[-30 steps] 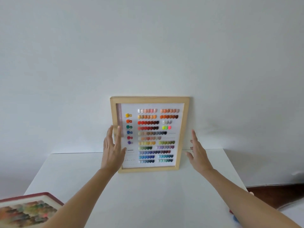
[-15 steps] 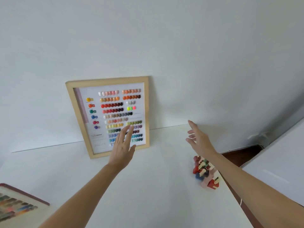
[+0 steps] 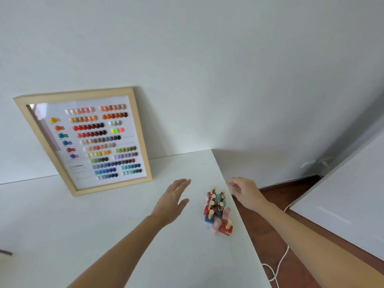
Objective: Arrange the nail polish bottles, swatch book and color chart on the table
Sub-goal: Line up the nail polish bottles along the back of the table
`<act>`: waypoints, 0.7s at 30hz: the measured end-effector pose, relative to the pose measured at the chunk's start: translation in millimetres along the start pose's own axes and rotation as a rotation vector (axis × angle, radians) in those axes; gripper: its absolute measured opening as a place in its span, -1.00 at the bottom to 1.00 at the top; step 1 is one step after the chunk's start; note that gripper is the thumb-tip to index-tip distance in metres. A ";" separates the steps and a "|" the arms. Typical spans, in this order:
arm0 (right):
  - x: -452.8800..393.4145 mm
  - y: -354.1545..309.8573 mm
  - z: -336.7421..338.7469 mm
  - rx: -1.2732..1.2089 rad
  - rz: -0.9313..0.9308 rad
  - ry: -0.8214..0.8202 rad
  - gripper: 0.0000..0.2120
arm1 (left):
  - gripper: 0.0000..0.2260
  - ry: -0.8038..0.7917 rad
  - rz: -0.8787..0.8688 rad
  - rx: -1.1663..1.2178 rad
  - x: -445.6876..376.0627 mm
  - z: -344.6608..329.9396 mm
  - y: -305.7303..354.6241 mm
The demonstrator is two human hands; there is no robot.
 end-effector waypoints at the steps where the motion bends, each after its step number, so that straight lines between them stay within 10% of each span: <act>1: 0.6 5.7 -3.4 -0.011 -0.005 -0.021 -0.76 | -0.49 -0.031 0.005 0.001 -6.5 -6.6 6.5; 21: -29.3 38.6 -46.7 -0.146 -0.045 -0.105 -0.52 | -0.72 -0.387 -0.004 -0.081 -95.0 -59.8 47.8</act>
Point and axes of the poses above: each hand's wrist, its own x-axis away from the middle knuckle, its own z-axis out of the back of the hand, y = z × x, the point moved 7 cm from there along -x, towards the middle knuckle, and after that the axes turned 14 degrees about -y, right-handed, at the moved point
